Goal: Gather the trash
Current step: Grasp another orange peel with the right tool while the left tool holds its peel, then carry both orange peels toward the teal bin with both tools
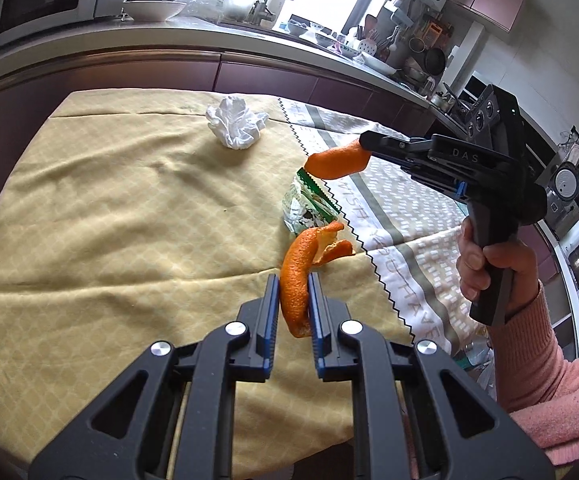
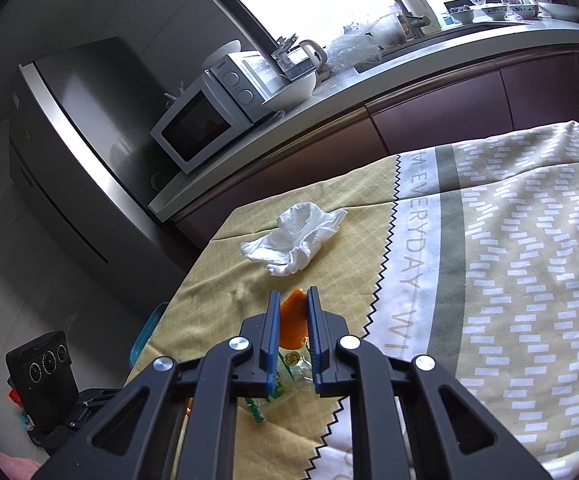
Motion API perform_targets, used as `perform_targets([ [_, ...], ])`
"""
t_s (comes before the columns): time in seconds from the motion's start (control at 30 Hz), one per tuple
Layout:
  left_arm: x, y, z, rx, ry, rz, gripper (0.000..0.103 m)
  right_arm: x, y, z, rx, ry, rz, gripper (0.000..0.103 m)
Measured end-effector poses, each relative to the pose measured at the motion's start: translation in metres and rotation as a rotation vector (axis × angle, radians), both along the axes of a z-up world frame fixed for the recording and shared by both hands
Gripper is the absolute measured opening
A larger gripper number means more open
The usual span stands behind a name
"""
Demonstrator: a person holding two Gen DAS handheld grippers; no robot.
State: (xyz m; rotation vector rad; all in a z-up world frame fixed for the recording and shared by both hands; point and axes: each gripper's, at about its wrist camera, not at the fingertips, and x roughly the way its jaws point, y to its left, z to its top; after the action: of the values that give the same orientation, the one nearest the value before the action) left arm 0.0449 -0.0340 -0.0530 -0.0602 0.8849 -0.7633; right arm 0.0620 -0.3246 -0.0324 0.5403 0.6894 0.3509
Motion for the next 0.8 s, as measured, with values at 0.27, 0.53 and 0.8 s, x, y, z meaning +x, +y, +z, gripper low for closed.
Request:
perform_targets([
  [0.27, 0.001, 0.022, 0.007, 0.001, -0.025, 0.057, 0.015, -0.002, 0.010, 0.009, 0.015, -0.028, 0.013, 0.012],
  [0.53, -0.001, 0.033, 0.014, 0.003, -0.050, 0.095, 0.015, -0.003, 0.027, 0.015, 0.042, -0.045, 0.048, 0.012],
  [0.8, -0.004, 0.044, 0.016, 0.008, -0.060, 0.126, 0.015, -0.001, 0.050, 0.015, 0.063, -0.044, 0.101, 0.012],
])
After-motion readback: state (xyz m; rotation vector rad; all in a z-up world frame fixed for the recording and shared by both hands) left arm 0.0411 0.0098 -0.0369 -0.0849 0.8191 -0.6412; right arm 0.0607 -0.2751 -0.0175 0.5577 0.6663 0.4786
